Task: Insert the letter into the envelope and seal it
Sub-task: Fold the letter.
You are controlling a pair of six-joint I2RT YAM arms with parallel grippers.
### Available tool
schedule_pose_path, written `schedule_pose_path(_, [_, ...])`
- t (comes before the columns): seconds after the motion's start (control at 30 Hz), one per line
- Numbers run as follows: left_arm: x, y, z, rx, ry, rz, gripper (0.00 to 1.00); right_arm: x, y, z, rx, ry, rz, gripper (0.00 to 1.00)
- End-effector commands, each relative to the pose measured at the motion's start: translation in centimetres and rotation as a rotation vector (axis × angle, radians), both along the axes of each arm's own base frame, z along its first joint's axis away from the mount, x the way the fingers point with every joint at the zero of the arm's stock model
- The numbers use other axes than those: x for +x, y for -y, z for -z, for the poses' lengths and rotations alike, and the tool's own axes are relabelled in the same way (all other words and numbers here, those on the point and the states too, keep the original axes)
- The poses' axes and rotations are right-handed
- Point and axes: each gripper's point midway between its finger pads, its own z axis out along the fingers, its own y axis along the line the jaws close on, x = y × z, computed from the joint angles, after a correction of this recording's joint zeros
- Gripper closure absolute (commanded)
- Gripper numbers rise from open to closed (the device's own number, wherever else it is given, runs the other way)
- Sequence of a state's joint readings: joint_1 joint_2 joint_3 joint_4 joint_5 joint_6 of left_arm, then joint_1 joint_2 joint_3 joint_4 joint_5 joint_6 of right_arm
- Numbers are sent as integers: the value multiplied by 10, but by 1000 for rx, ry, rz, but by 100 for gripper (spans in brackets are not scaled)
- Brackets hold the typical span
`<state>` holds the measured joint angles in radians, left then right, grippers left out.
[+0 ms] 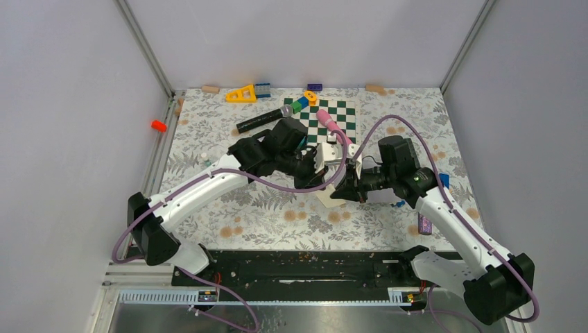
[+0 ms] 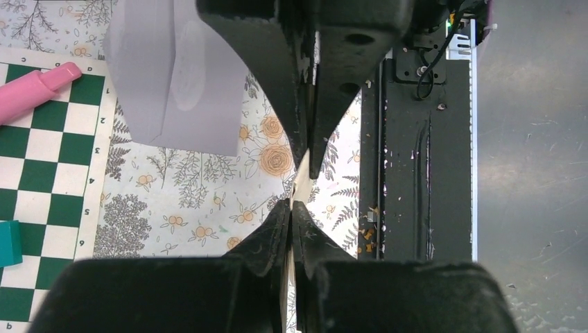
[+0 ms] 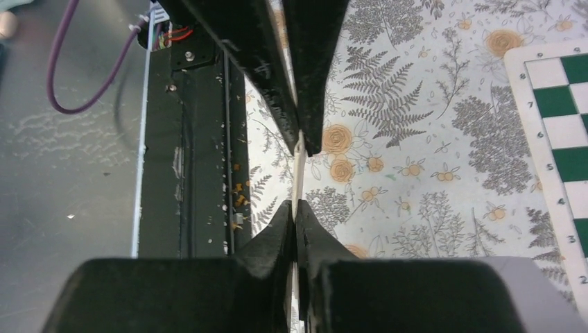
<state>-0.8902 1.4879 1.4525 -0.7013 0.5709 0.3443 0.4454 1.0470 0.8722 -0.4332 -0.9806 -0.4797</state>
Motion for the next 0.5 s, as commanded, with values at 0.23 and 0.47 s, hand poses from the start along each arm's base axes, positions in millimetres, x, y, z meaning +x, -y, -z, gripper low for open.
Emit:
schedule_pose_path(0.23, [-4, 7, -24, -74, 24, 32, 38, 4, -2, -14, 37, 14, -9, 100])
schedule_pose_path(0.47, [-4, 15, -27, -79, -19, 24, 37, 9, -2, -11, 21, 10, 9, 100])
